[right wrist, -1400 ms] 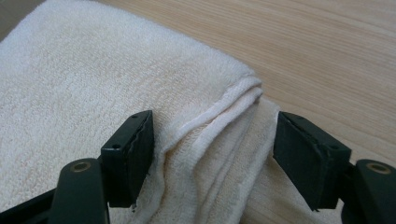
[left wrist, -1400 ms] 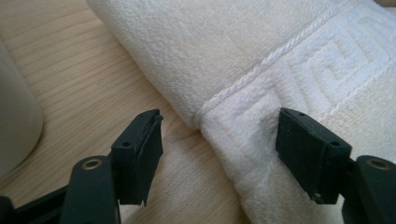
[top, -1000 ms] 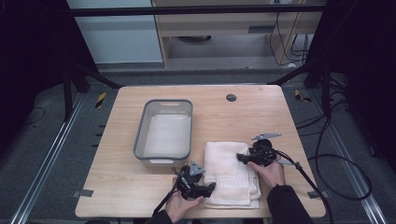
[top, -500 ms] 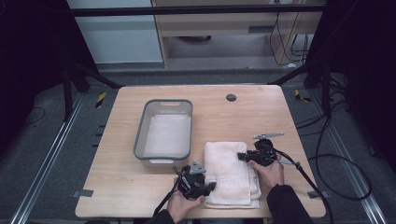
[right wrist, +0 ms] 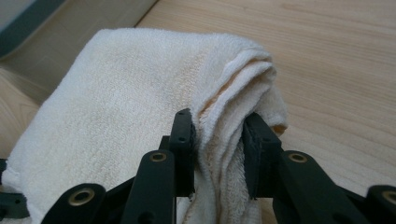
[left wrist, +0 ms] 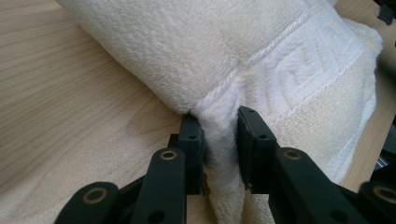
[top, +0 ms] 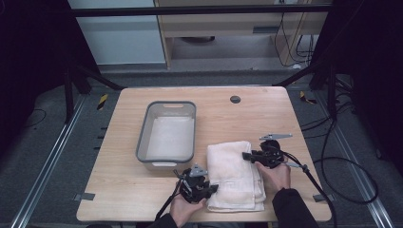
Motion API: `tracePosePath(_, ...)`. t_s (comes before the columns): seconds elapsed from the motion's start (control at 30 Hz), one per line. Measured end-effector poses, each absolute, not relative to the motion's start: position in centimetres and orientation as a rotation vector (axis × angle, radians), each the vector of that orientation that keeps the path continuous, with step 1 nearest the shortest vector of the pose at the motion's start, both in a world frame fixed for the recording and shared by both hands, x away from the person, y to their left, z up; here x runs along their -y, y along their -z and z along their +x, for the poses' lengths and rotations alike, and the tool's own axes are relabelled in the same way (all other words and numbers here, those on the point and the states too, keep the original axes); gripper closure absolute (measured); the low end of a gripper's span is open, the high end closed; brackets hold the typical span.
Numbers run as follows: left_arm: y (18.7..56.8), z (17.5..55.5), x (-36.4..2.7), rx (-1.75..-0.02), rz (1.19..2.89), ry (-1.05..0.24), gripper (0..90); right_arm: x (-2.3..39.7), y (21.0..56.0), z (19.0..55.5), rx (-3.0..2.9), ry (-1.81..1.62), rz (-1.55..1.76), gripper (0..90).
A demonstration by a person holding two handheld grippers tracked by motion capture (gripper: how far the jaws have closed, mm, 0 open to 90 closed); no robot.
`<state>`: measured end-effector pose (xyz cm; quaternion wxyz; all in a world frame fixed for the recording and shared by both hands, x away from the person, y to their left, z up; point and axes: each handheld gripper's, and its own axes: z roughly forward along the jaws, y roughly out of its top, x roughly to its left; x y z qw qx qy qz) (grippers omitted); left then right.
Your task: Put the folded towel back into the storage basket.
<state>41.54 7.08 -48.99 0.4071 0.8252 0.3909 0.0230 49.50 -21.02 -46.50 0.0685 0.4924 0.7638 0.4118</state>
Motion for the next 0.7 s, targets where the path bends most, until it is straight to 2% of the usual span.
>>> tracePosePath(0.7,45.5,40.6,-8.3,-0.896,2.023,-0.139,74.5,21.0,41.9,47.5,-2.203,-1.367,1.345,69.6)
